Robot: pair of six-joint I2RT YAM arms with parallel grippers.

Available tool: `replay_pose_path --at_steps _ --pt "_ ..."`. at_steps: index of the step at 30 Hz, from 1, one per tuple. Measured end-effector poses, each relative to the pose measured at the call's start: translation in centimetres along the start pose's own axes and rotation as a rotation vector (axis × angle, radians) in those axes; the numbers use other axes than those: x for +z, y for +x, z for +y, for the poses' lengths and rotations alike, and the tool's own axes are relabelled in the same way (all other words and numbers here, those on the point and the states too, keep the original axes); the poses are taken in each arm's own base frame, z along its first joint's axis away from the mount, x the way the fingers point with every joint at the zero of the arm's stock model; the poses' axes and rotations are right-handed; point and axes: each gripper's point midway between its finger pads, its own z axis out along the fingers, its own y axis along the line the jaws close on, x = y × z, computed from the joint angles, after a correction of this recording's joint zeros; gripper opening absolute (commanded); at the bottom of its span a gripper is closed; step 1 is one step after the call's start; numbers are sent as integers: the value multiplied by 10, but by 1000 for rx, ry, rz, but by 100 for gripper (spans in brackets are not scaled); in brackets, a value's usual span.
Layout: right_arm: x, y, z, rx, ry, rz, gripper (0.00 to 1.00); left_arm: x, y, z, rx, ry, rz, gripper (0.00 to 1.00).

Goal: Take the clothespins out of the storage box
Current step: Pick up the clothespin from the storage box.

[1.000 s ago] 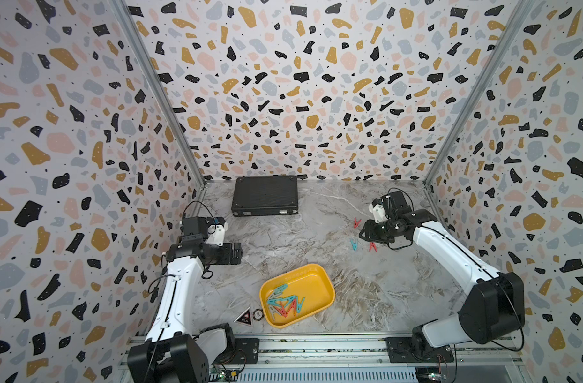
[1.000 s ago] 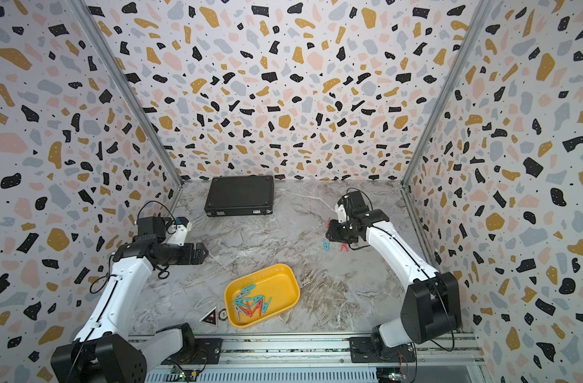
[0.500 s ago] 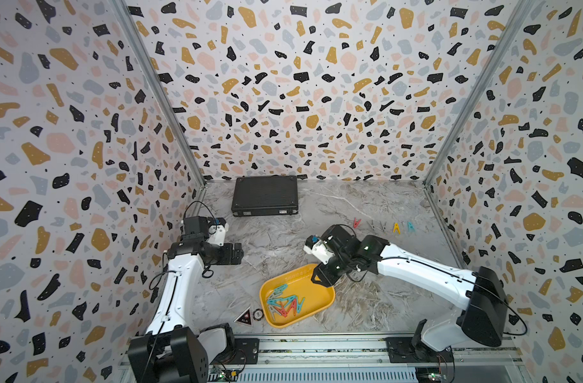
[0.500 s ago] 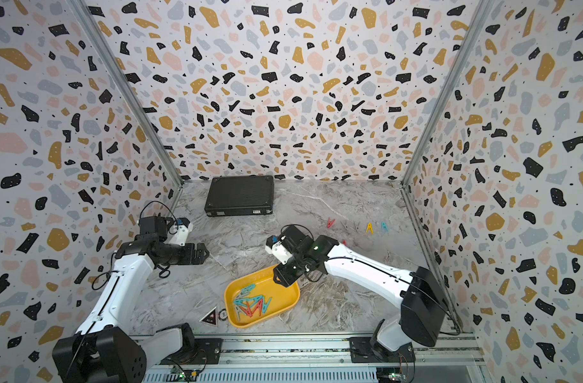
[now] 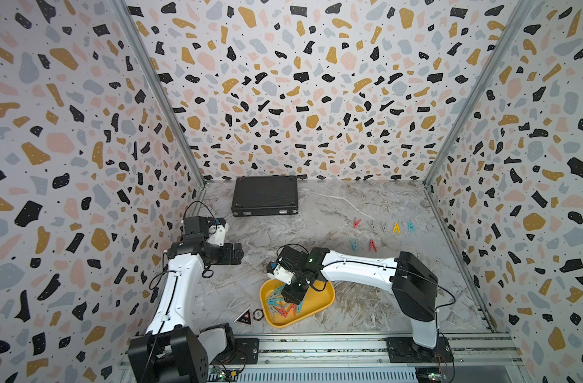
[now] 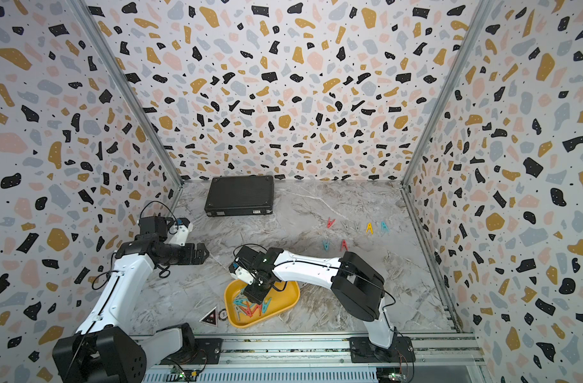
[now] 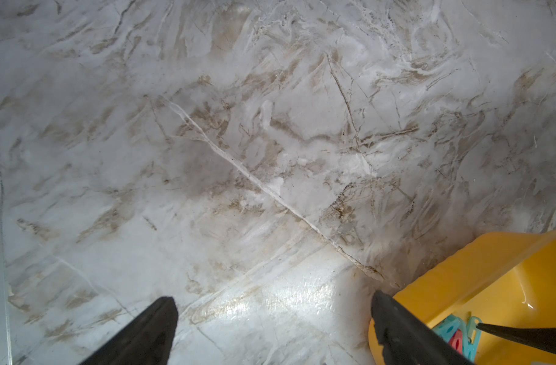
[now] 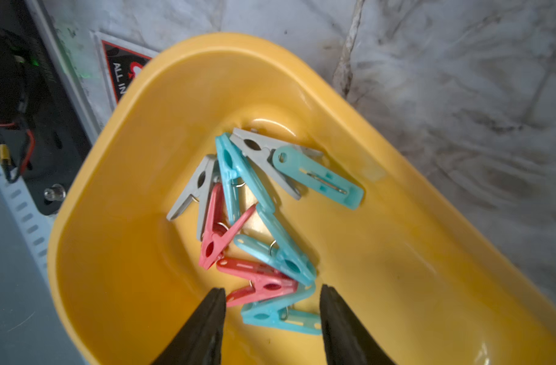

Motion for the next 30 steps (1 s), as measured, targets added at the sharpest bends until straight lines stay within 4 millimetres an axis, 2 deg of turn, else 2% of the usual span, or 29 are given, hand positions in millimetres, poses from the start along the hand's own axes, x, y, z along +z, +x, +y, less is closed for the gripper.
replay_pose_path --at_steps 9,13,22,30 --pt "23 7 -7 -13 10 61 55 0 0 0 0 0 0 100" --pt "29 10 -10 -9 24 75 51 0 0 0 0 0 0 100" --pt "28 6 -23 20 96 59 35 0 0 0 0 0 0 100" --pt "16 15 -51 112 156 47 31 0 0 0 0 0 0 100"
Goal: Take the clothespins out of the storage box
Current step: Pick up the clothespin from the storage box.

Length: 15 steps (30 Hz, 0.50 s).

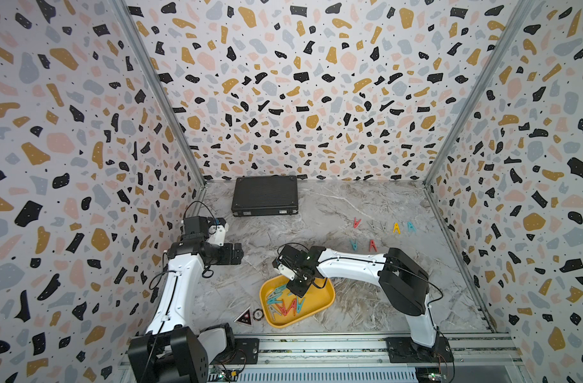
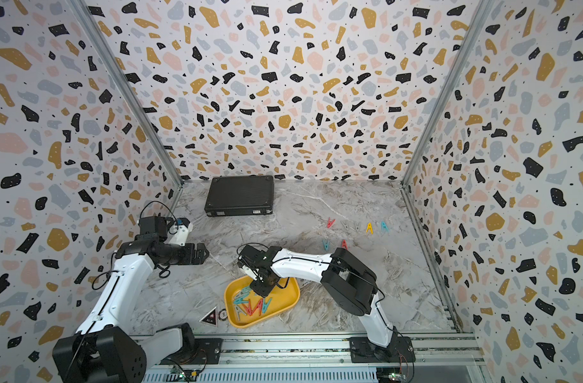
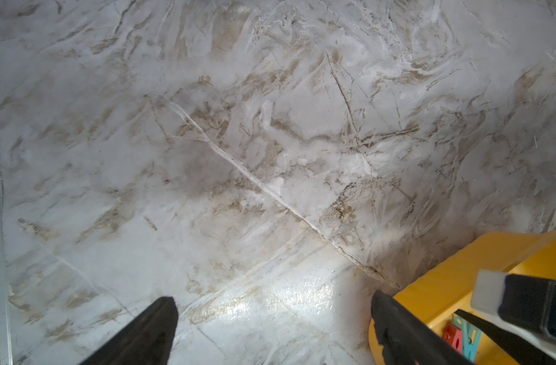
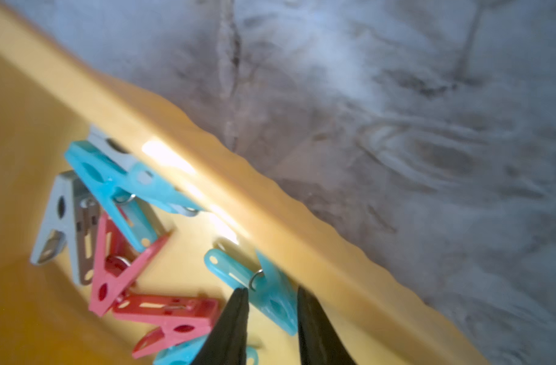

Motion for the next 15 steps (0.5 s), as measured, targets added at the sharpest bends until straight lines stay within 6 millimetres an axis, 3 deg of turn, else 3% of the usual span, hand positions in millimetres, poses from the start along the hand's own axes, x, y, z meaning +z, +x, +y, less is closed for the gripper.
replay_pose_path --at_steps 4,15 --pt "-4 4 -9 39 11 2 38 0 0 0 0 0 0 100" --pt "-10 5 -2 39 -20 -3 55 0 0 0 0 0 0 100"
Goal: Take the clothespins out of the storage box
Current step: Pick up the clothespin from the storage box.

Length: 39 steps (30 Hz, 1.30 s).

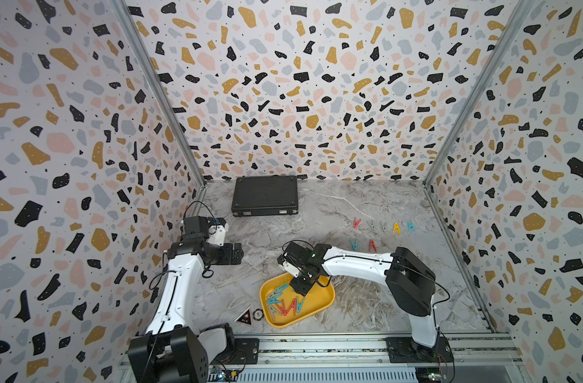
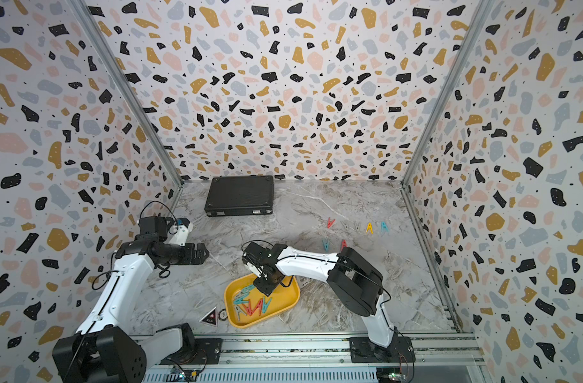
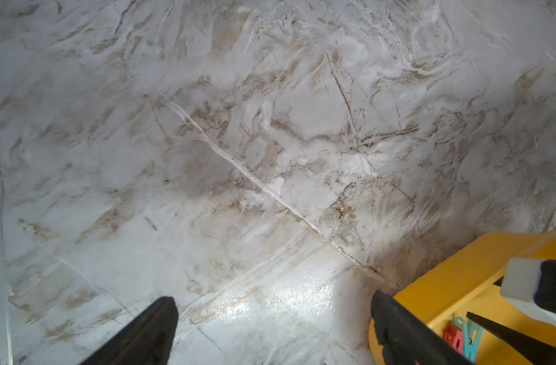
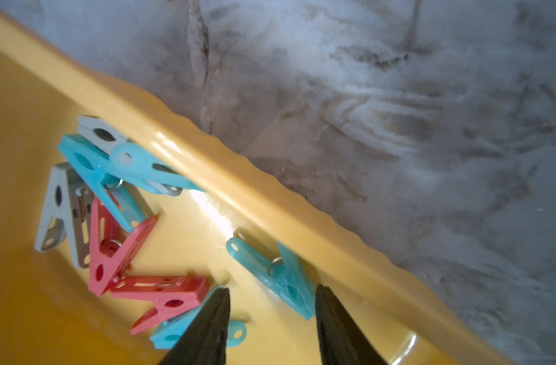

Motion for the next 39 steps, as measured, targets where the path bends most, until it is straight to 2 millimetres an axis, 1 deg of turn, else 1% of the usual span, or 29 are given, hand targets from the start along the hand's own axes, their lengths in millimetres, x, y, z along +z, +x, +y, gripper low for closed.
replay_pose_path --at_steps 8,12,15,20,22,35,39 --pt "0 7 -3 -31 14 31 57 0 0 0 0 0 0 100" --pt "-1 1 -4 -53 25 33 57 0 0 0 0 0 0 100" --pt "4 -2 -4 -64 26 36 55 0 0 0 0 0 0 100" --pt "16 3 -7 -70 31 68 54 0 0 0 0 0 0 100" --pt "17 4 -8 -72 35 73 53 0 0 0 0 0 1 100" --pt "17 2 -10 -70 47 68 33 0 1 0 -1 0 2 100" --pt "15 4 -8 -69 36 64 24 0 0 0 -1 0 2 100"
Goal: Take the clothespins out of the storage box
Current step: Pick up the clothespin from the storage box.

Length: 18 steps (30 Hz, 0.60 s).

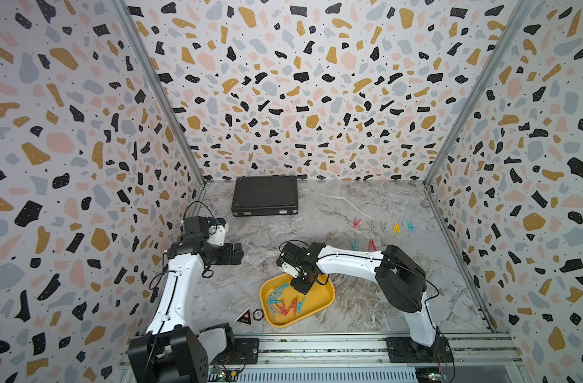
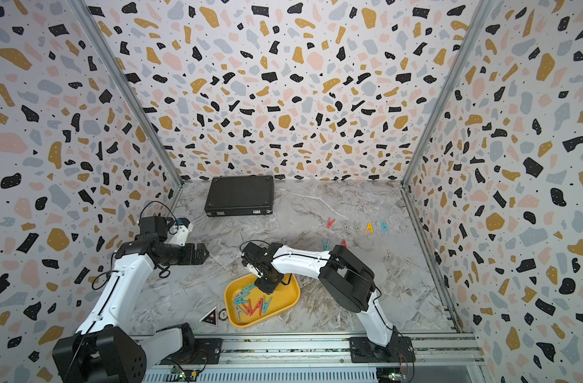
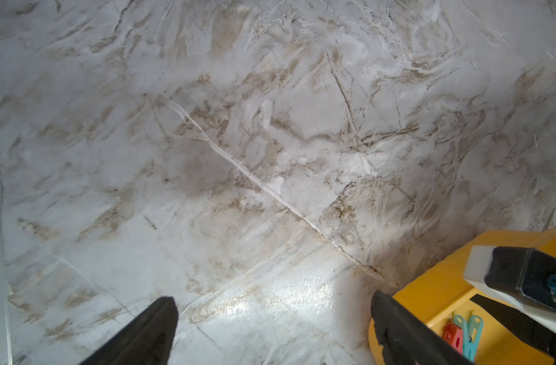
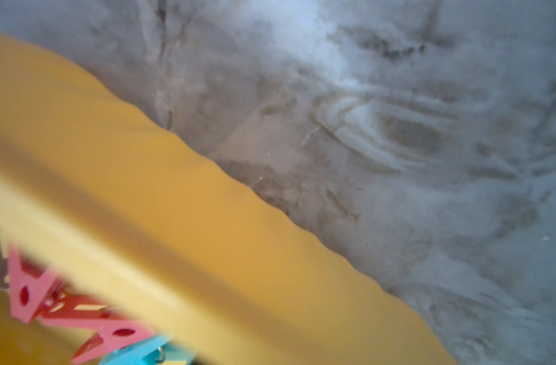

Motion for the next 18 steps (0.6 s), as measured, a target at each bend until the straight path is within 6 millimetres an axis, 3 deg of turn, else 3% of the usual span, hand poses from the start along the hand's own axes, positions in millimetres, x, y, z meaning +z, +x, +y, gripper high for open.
replay_pose_path --at_steps 7,18 --pt "-19 0 5 7 -19 -39 15 0 0 0 0 0 0 100" --pt "-78 -9 8 40 -12 -192 8 0 0 0 0 -1 0 100"
